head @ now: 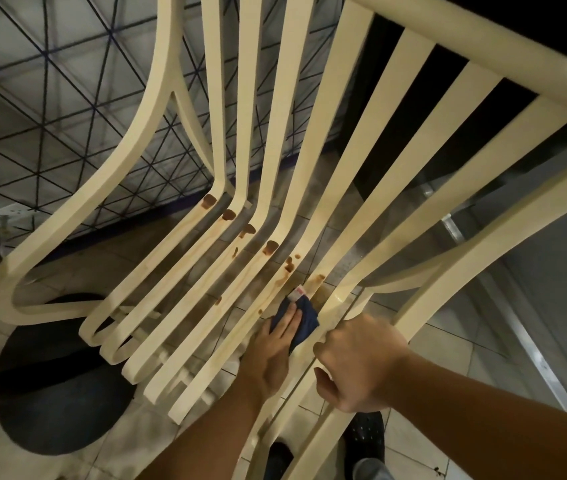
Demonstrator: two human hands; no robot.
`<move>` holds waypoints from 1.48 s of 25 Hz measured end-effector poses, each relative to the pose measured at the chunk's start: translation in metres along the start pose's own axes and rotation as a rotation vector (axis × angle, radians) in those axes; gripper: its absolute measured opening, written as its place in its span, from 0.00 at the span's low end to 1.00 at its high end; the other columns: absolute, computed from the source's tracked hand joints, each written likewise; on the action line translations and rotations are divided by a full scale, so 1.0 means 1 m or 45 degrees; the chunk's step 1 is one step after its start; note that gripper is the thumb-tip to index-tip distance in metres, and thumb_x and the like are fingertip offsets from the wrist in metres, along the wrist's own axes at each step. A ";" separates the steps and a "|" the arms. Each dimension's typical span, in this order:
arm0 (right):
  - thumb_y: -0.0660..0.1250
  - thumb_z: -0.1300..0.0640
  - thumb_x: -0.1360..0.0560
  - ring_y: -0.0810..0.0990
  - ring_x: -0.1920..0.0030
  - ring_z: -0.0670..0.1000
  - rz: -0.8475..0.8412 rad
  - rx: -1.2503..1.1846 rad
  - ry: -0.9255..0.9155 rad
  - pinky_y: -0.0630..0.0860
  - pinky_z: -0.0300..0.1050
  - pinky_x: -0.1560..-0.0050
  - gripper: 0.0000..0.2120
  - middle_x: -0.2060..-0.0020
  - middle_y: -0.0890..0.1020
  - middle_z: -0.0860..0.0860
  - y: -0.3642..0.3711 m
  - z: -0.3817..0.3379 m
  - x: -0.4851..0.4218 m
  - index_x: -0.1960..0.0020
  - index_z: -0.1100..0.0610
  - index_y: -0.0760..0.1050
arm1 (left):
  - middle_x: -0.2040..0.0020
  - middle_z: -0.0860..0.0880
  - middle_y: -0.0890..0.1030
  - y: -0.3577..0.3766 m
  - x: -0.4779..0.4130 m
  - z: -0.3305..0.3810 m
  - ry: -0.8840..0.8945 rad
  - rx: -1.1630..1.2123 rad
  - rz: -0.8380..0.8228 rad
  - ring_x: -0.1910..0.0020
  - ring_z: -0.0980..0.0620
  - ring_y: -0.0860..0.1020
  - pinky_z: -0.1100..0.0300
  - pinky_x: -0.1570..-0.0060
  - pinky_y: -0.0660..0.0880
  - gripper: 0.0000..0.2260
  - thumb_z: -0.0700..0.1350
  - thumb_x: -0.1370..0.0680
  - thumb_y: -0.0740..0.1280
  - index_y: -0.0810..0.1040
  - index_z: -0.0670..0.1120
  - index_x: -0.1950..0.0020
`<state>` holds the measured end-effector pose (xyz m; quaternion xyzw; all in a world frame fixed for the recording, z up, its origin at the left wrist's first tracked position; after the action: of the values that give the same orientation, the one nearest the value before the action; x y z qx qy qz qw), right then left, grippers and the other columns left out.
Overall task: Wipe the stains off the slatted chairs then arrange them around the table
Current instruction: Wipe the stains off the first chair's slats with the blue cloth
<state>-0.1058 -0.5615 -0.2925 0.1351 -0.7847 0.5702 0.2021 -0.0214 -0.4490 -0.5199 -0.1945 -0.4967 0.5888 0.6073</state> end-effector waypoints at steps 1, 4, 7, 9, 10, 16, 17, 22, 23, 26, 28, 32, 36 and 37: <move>0.54 0.39 0.19 0.75 0.66 0.50 0.010 0.010 -0.002 0.66 0.44 0.60 0.22 0.66 0.77 0.50 0.001 0.000 0.000 0.51 0.53 0.78 | 0.16 0.54 0.47 0.001 0.004 -0.005 0.009 -0.012 0.003 0.21 0.43 0.64 0.42 0.28 0.69 0.37 0.43 0.17 0.58 0.37 0.56 0.17; 0.53 0.38 0.20 0.76 0.66 0.51 0.004 -0.002 -0.002 0.71 0.45 0.60 0.22 0.67 0.76 0.51 0.001 0.002 -0.001 0.52 0.54 0.77 | 0.16 0.46 0.47 0.000 -0.028 -0.001 0.151 -0.186 -0.087 0.21 0.43 0.64 0.44 0.29 0.71 0.35 0.42 0.19 0.64 0.48 0.47 0.16; 0.54 0.38 0.20 0.75 0.67 0.51 0.007 -0.008 -0.008 0.70 0.45 0.61 0.23 0.67 0.76 0.51 0.003 0.002 -0.002 0.52 0.55 0.77 | 0.16 0.48 0.42 -0.008 -0.066 0.014 0.024 -0.194 -0.201 0.22 0.39 0.63 0.43 0.28 0.69 0.40 0.44 0.18 0.63 0.35 0.49 0.18; 0.54 0.38 0.20 0.74 0.69 0.51 0.010 -0.012 -0.011 0.69 0.45 0.62 0.22 0.68 0.75 0.51 0.002 0.003 -0.003 0.53 0.55 0.76 | 0.16 0.49 0.42 -0.013 -0.078 0.022 -0.052 -0.142 -0.164 0.24 0.39 0.66 0.43 0.29 0.70 0.42 0.45 0.18 0.64 0.33 0.52 0.19; 0.54 0.38 0.20 0.74 0.69 0.51 0.007 -0.016 -0.008 0.68 0.44 0.62 0.22 0.69 0.75 0.51 0.001 0.003 -0.003 0.54 0.54 0.75 | 0.15 0.50 0.43 -0.016 -0.074 0.024 -0.082 -0.126 -0.163 0.26 0.40 0.67 0.45 0.30 0.70 0.41 0.46 0.18 0.64 0.35 0.51 0.18; 0.53 0.38 0.20 0.74 0.69 0.51 0.000 -0.004 -0.010 0.69 0.44 0.61 0.23 0.69 0.74 0.51 0.001 0.003 -0.003 0.53 0.54 0.76 | 0.33 0.44 0.81 -0.010 -0.032 0.008 0.182 -0.475 -0.164 0.35 0.46 0.75 0.58 0.59 0.82 0.42 0.46 0.45 0.86 0.79 0.41 0.32; 0.54 0.38 0.20 0.74 0.68 0.52 -0.015 -0.004 -0.005 0.70 0.44 0.60 0.23 0.68 0.75 0.51 0.001 0.004 -0.003 0.52 0.55 0.77 | 0.29 0.43 0.77 -0.011 -0.034 0.009 0.229 -0.485 -0.144 0.33 0.45 0.75 0.56 0.58 0.82 0.39 0.45 0.41 0.84 0.79 0.41 0.31; 0.53 0.37 0.21 0.77 0.65 0.52 -0.063 0.029 0.008 0.75 0.46 0.58 0.24 0.65 0.78 0.51 0.003 0.004 -0.004 0.48 0.54 0.77 | 0.16 0.45 0.44 -0.020 -0.066 0.031 -0.038 -0.176 -0.196 0.32 0.37 0.73 0.44 0.42 0.76 0.36 0.44 0.18 0.59 0.39 0.48 0.17; 0.53 0.36 0.21 0.77 0.65 0.52 -0.078 0.044 0.014 0.75 0.46 0.58 0.24 0.65 0.78 0.51 0.004 0.004 -0.004 0.47 0.53 0.77 | 0.16 0.45 0.44 -0.027 -0.072 0.041 -0.066 -0.187 -0.170 0.32 0.36 0.72 0.43 0.40 0.76 0.36 0.44 0.17 0.59 0.38 0.48 0.17; 0.52 0.35 0.21 0.77 0.63 0.50 -0.143 0.087 0.027 0.75 0.46 0.58 0.24 0.63 0.78 0.50 0.007 0.004 -0.006 0.45 0.51 0.76 | 0.16 0.48 0.36 -0.045 -0.077 0.056 -0.102 -0.266 -0.154 0.25 0.30 0.63 0.40 0.33 0.71 0.35 0.46 0.16 0.58 0.38 0.46 0.17; 0.52 0.34 0.21 0.78 0.61 0.50 -0.155 0.118 0.036 0.76 0.45 0.56 0.24 0.61 0.79 0.50 0.008 0.003 -0.006 0.44 0.51 0.76 | 0.16 0.49 0.36 -0.046 -0.072 0.053 -0.119 -0.285 -0.111 0.24 0.30 0.63 0.41 0.29 0.66 0.35 0.47 0.16 0.58 0.38 0.47 0.16; 0.51 0.33 0.22 0.79 0.58 0.50 -0.167 0.129 0.063 0.78 0.47 0.51 0.25 0.57 0.80 0.49 0.010 0.003 -0.006 0.42 0.49 0.76 | 0.15 0.50 0.44 -0.044 -0.051 0.040 -0.094 -0.181 -0.106 0.25 0.33 0.64 0.40 0.28 0.65 0.32 0.46 0.15 0.57 0.43 0.49 0.16; 0.51 0.32 0.21 0.78 0.55 0.49 -0.164 0.131 0.096 0.75 0.45 0.50 0.24 0.53 0.80 0.48 0.012 0.002 -0.006 0.39 0.47 0.75 | 0.17 0.56 0.54 -0.022 0.009 0.009 -0.086 0.143 0.083 0.21 0.43 0.65 0.39 0.28 0.68 0.30 0.46 0.18 0.55 0.51 0.58 0.17; 0.51 0.32 0.21 0.78 0.53 0.49 -0.146 0.129 0.098 0.75 0.45 0.49 0.25 0.52 0.80 0.48 0.012 0.001 -0.005 0.38 0.46 0.75 | 0.17 0.57 0.53 -0.014 0.030 -0.001 -0.066 0.137 0.100 0.23 0.43 0.68 0.40 0.30 0.71 0.31 0.48 0.19 0.57 0.51 0.59 0.17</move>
<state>-0.1066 -0.5591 -0.3051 0.1678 -0.7374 0.6017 0.2572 -0.0188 -0.4242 -0.4978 -0.1656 -0.4719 0.6427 0.5804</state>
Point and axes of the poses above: each hand's wrist, its own x-axis away from the middle knuckle, its own y-axis out of the palm, z = x × y, the point moved 5 cm from there along -x, towards the middle knuckle
